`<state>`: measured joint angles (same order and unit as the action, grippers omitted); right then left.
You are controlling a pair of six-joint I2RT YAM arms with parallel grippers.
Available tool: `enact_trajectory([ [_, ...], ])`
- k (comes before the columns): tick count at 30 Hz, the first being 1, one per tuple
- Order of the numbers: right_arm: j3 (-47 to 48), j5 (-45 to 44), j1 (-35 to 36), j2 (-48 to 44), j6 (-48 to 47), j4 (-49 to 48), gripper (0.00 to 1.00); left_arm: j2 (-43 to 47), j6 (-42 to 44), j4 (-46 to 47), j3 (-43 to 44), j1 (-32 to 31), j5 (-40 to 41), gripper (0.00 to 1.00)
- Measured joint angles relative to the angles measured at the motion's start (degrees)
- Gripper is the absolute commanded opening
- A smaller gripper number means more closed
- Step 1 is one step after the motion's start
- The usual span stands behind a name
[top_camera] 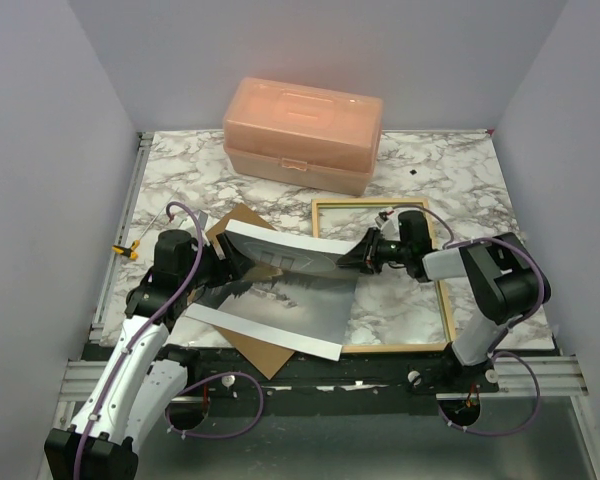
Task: Put the photo into the frame
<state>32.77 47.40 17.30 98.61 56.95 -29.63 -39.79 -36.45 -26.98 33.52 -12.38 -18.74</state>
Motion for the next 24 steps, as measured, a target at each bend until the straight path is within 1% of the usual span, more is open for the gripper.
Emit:
enact_trajectory([
  [4, 1.22, 0.28, 0.33, -0.46, -0.72, 1.05, 0.07, 0.13, -0.02, -0.02, -0.02, 0.00, 0.00, 0.73],
  [7, 3.58, 0.15, 0.33, -2.73, -2.54, 5.95, 0.00, 0.52, 0.00, -0.04, 0.00, 0.00, 0.00, 0.73],
  [11, 12.07, -2.03, 0.39, -8.55, -7.28, 17.64, 0.00, 1.09, 0.00, -0.09, 0.00, 0.00, 0.00, 0.73],
  [16, 29.11, -12.15, 0.37, -19.39, -16.37, 34.82, 0.00, 1.22, -0.02, -0.11, -0.02, 0.00, -0.02, 0.73],
  [21, 42.01, -21.51, 0.37, -29.51, -25.75, 45.33, 0.00, 1.36, -0.09, -0.11, -0.02, 0.00, -0.07, 0.73],
  [24, 48.54, -26.67, 0.37, -34.38, -31.82, 50.01, 0.00, 1.38, -0.24, -0.09, -0.02, 0.00, -0.15, 0.73],
])
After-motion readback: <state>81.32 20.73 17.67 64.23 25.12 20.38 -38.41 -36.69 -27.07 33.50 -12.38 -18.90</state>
